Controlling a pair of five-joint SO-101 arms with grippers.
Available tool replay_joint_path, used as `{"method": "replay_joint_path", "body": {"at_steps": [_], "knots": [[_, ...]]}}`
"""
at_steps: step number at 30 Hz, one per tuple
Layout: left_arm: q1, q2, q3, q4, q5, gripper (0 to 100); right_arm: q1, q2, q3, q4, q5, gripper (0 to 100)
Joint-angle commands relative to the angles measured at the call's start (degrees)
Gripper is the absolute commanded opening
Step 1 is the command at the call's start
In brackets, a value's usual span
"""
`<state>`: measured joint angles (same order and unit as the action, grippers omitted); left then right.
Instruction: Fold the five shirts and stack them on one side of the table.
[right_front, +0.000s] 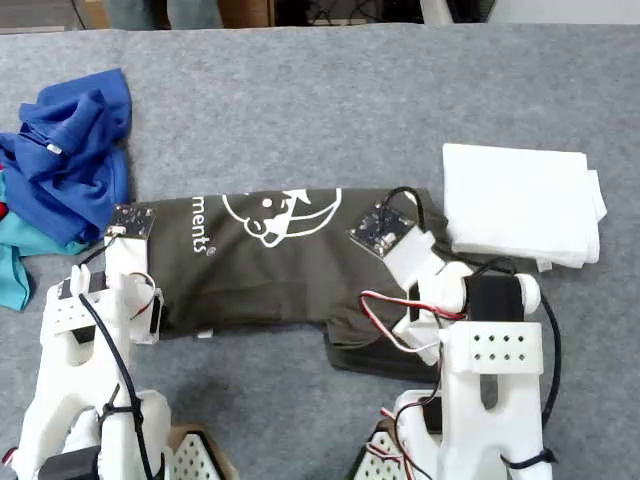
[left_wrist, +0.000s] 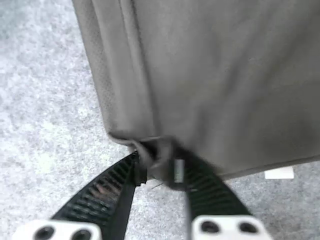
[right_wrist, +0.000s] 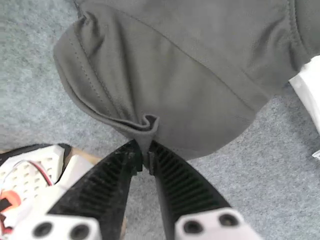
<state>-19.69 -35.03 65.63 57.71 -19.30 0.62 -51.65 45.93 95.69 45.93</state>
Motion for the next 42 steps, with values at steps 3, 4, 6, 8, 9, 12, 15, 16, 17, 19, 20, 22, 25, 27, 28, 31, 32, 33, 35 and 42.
{"method": "replay_joint_path", "body": {"at_steps": [3, 4, 6, 8, 9, 12, 15, 16, 17, 19, 20, 22, 25, 27, 28, 31, 32, 33, 35, 42], "knots": [[-0.6, -0.4, -0.9, 1.3, -0.6, 20, 0.6, -0.9, -0.5, 5.3, 6.7, 7.0], [-0.7, -0.6, -1.3, 2.8, -1.2, 21, 1.1, -1.1, -0.7, 5.5, 6.6, 10.8], [-0.7, -0.7, -2.4, 6.2, -4.1, 24, 3.5, -1.8, -1.6, 5.3, 6.9, 16.9], [-2.2, -0.7, -4.2, 8.4, -3.4, 25, 5.4, -2.6, -3.6, 5.3, 8.5, 19.0], [-3.4, -0.7, -5.3, 9.3, -3.3, 25, 6.2, -2.9, -4.4, 5.4, 9.2, 19.0], [-7.9, -0.7, -9.3, 11.3, -3.3, 25, 7.6, -2.9, -6.5, 5.4, 9.9, 19.0], [-12.0, -0.7, -13.1, 12.4, -3.3, 25, 7.4, -2.9, -8.2, 5.0, 10.1, 17.9], [-13.2, -0.7, -14.1, 12.2, -3.3, 25, 7.4, -2.8, -8.7, 4.5, 10.0, 17.5], [-14.5, -0.7, -15.2, 12.0, -3.4, 25, 7.4, -2.8, -9.3, 3.7, 9.7, 16.6], [-16.4, -0.7, -17.6, 12.0, -3.6, 25, 7.4, -2.3, -9.9, 1.5, 7.0, 10.8], [-17.3, -0.7, -19.0, 12.0, -3.5, 25, 7.4, -1.4, -10.2, 0.4, 5.4, 5.4], [-19.2, -0.7, -22.5, 12.0, -3.2, 22, 7.3, 2.0, -11.4, -1.5, 3.3, 2.3], [-19.1, -0.5, -28.1, 12.4, 3.4, 7, 7.3, 9.5, -15.8, -4.7, -2.7, 1.4], [-15.3, -0.1, -30.5, 12.4, 8.6, 4, 6.4, 15.6, -20.3, -6.8, -6.2, 1.5], [-12.7, -0.1, -30.7, 12.2, 11.1, 6, 5.5, 18.9, -22.8, -7.3, -8.1, 1.4], [-2.7, 1.1, -29.6, 8.4, 18.9, 5, 0.9, 30.5, -30.7, -7.6, -12.4, 1.4], [0.6, 2.5, -28.5, 5.5, 20.6, 4, -0.6, 34.2, -33.3, -7.9, -13.6, 1.4], [3.3, 4.3, -27.3, 2.1, 21.9, 3, -1.8, 38.0, -35.9, -8.5, -14.9, 1.4], [6.4, 10.1, -24.7, -5.2, 23.6, 3, -3.3, 44.9, -40.9, -10.3, -17.3, 1.4], [1.6, 39.0, -34.2, -16.0, 34.5, 3, -3.5, 66.7, -55.9, -13.5, -21.5, 1.4]]}}
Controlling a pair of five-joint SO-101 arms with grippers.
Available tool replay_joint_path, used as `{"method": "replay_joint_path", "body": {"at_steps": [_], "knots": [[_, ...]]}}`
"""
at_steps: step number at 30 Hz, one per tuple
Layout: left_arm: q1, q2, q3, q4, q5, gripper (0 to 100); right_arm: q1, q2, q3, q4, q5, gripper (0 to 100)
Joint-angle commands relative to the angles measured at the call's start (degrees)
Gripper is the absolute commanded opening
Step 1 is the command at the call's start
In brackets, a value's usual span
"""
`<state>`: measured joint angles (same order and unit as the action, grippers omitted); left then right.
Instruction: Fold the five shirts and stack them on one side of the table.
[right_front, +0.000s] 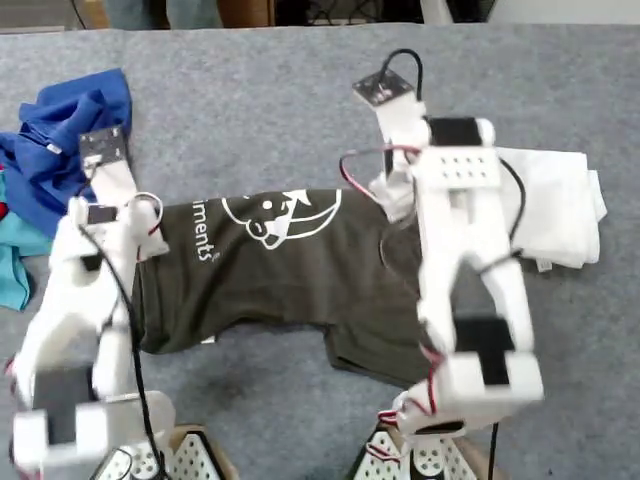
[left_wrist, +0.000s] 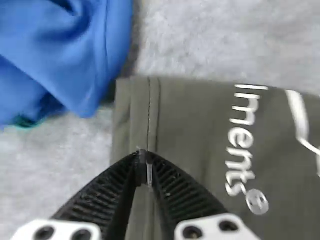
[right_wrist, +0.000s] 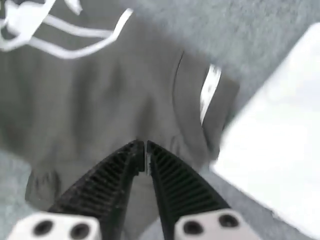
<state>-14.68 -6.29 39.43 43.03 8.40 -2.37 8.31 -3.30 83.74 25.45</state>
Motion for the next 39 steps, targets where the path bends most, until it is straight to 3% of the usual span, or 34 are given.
{"method": "replay_joint_path", "body": {"at_steps": [1, 8, 14, 18, 22, 27, 31, 34, 36, 39], "knots": [[-4.1, 13.9, -11.9, 0.8, 9.3, 3, -0.2, 9.8, -8.0, -1.7, -0.8, 1.4], [-4.6, 29.5, -34.4, 10.6, 4.3, 3, 5.2, 27.4, -18.4, -6.0, -0.6, 1.4], [-4.6, 30.5, -37.4, 11.8, -2.3, 3, 6.9, 32.6, -28.5, 0.3, -0.4, 1.4], [-4.5, 25.5, -37.0, 15.9, -8.0, 3, 5.3, 31.5, -34.6, 8.8, 4.8, 1.4], [-4.3, 15.6, -34.2, 19.4, -10.7, 3, 5.1, 27.7, -39.3, 14.2, 5.5, 1.4], [-2.0, 1.7, -25.2, 18.6, -13.8, 3, 3.9, 25.7, -39.4, 13.3, 5.0, 1.4], [-0.8, 0.7, -15.3, 6.3, -13.0, 3, 4.9, 29.3, -37.1, 9.5, 3.3, 1.4], [-2.9, 1.4, -11.0, 6.6, -11.1, 3, 3.9, 27.0, -38.4, 17.4, 8.6, 1.4], [-4.1, 0.9, -8.6, 7.8, -11.0, 3, 3.3, 22.9, -36.0, 17.5, 12.2, 1.4], [-6.1, -2.0, -1.6, 2.9, -11.3, 3, 1.8, 13.4, -26.5, 17.5, 20.1, 1.5]]}}
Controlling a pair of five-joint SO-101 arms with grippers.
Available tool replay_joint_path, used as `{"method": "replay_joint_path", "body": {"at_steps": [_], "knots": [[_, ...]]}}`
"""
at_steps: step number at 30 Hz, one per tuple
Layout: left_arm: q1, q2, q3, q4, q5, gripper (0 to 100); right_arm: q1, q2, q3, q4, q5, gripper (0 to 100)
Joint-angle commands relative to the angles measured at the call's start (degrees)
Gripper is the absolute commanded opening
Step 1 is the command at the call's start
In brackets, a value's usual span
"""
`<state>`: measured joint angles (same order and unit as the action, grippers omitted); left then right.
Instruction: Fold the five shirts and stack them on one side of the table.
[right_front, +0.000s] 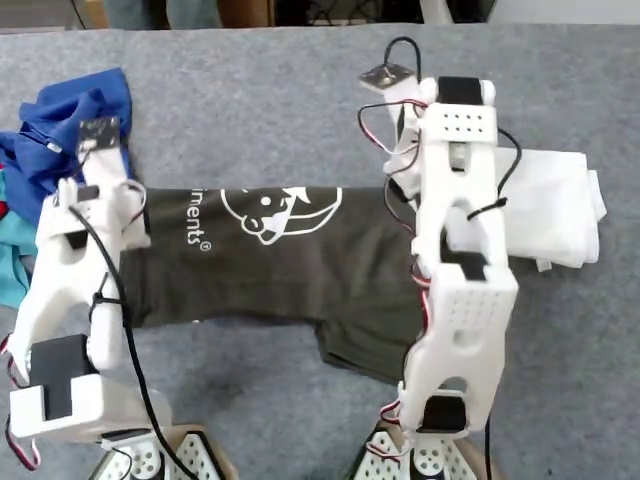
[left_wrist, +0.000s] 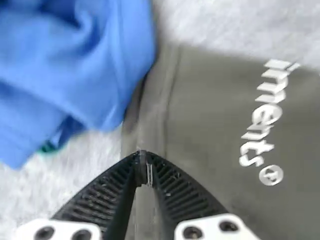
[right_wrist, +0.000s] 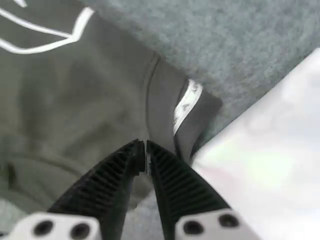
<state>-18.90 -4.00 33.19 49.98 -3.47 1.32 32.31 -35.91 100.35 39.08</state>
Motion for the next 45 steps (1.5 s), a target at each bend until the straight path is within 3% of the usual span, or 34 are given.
{"method": "replay_joint_path", "body": {"at_steps": [1, 5, 11, 14, 21, 29, 35, 41, 45], "knots": [[-2.2, -5.5, 7.0, -6.9, 0.7, 3, -2.7, -14.1, 10.6, 0.8, 9.3, 1.5], [-2.0, -7.4, 11.8, -15.2, 1.1, 3, -5.9, -28.0, 31.2, -1.1, 16.3, 1.9], [-2.0, -7.3, 10.8, -13.4, 1.1, 3, -12.3, -47.3, 60.3, -6.2, 24.2, 13.9], [-2.0, -7.3, 10.8, -13.4, 1.5, 3, -14.9, -53.1, 72.0, -9.8, 24.4, 19.3], [-2.1, -7.3, 10.8, -13.2, 3.6, 3, -18.5, -55.2, 91.1, -22.9, 24.4, 19.8], [-2.0, -7.3, 10.8, -13.1, 3.7, 3, -18.7, -51.4, 100.1, -37.5, 23.2, 19.8], [-2.0, -7.3, 11.2, -13.0, 3.6, 3, -18.7, -48.3, 99.8, -39.1, 23.1, 19.4], [-2.0, -7.3, 11.2, -13.0, 3.6, 3, -18.4, -48.0, 99.7, -41.0, 23.0, 2.3], [-2.0, -7.3, 11.2, -13.0, 3.6, 3, -17.7, -48.3, 99.1, -40.5, 23.0, 1.2]]}}
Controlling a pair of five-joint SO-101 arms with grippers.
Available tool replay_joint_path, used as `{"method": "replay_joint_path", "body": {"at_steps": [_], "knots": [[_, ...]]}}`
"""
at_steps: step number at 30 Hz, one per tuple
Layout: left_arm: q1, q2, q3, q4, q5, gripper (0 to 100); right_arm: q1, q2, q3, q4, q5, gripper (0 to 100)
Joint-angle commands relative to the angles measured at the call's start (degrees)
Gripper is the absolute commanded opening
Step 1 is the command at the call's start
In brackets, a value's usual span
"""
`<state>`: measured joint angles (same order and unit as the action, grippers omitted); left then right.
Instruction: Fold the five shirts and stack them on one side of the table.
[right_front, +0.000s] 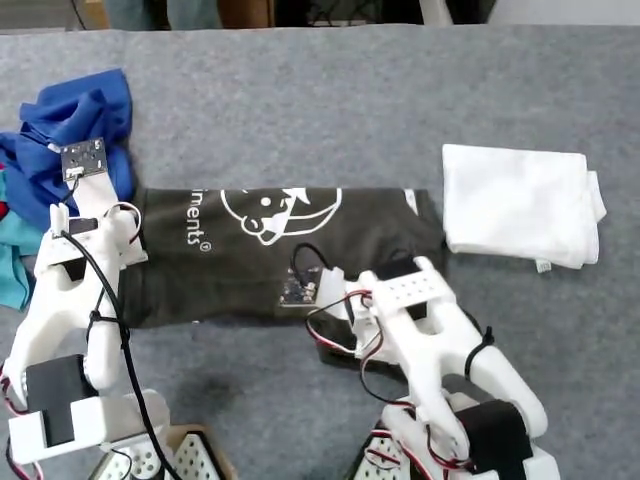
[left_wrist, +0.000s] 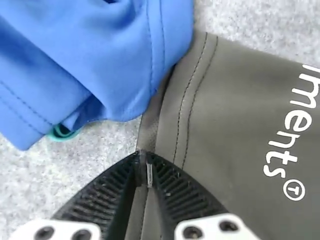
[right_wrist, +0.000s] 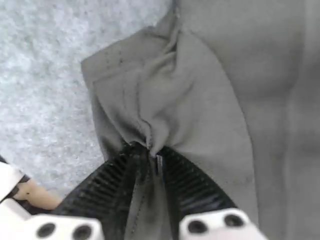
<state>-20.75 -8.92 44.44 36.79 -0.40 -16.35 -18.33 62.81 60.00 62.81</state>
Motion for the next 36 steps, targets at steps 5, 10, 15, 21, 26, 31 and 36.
{"method": "replay_joint_path", "body": {"at_steps": [5, 10, 15, 21, 26, 31, 36], "knots": [[-0.1, -2.4, 0.0, 0.2, 0.6, 3, 5.9, 2.7, -10.4, 9.1, -2.2, 1.2], [0.8, -2.4, 0.0, 0.2, 0.6, 3, 6.3, 5.8, -28.0, 24.4, -2.0, 1.2], [1.6, -2.3, 0.1, 0.2, 0.5, 3, 6.3, 18.3, -46.0, 32.0, 0.0, 1.2], [1.6, -2.3, 0.1, 0.2, 0.5, 3, 6.1, 38.2, -68.9, 38.5, 7.0, 1.3], [1.6, -2.3, 0.1, 0.2, 0.4, 3, 3.5, 51.2, -82.2, 40.9, 12.2, 1.5], [1.7, -2.3, 0.1, 0.1, 0.4, 3, 4.0, 55.3, -88.5, 40.9, 10.3, 10.3], [1.8, -2.3, 0.0, -0.3, 0.4, 3, 7.9, 55.3, -99.6, 40.9, -7.9, 16.0]]}}
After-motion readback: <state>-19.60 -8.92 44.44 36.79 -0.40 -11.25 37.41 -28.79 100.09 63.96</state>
